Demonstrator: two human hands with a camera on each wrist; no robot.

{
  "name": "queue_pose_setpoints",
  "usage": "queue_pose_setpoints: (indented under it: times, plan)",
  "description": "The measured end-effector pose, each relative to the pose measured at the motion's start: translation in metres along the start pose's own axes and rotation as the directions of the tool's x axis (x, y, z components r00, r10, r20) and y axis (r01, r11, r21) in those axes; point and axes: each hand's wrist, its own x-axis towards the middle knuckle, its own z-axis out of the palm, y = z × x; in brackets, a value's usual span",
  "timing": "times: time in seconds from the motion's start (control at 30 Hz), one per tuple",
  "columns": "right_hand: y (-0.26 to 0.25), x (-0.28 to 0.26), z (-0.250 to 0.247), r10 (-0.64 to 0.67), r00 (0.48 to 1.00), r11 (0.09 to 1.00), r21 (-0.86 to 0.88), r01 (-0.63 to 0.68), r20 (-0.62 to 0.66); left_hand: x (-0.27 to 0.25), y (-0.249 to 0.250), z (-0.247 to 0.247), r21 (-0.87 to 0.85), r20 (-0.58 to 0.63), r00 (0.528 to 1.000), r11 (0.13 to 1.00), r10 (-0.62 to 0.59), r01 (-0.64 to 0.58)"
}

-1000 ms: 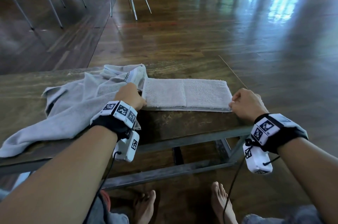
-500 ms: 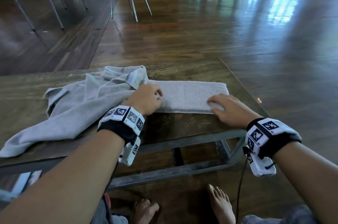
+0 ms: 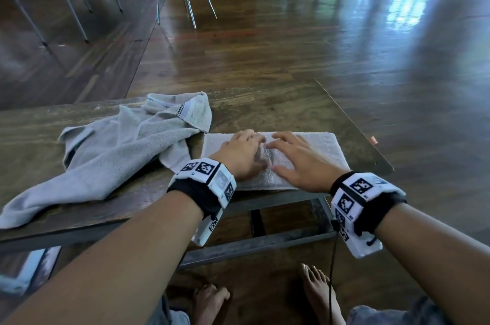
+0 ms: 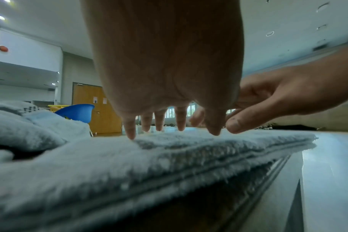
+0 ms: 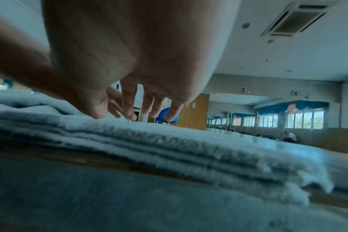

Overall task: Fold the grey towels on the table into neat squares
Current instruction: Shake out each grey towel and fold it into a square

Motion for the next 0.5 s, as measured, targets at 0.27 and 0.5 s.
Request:
queue_pose_setpoints:
  times: [0.27, 0.5]
  plan:
    - [0.019, 0.003, 0.009, 0.139, 0.945, 0.990, -0.036, -0.135, 0.297, 0.000, -0.024, 0.018, 0.036, 0.173, 0.984, 0.998, 0.046, -0.053]
    - [0.033, 0.001, 0.011, 0.240, 0.926, 0.970, -0.105, -0.218, 0.290, -0.009, -0.046, 0.010, 0.091, 0.197, 0.980, 0.996, -0.010, -0.008]
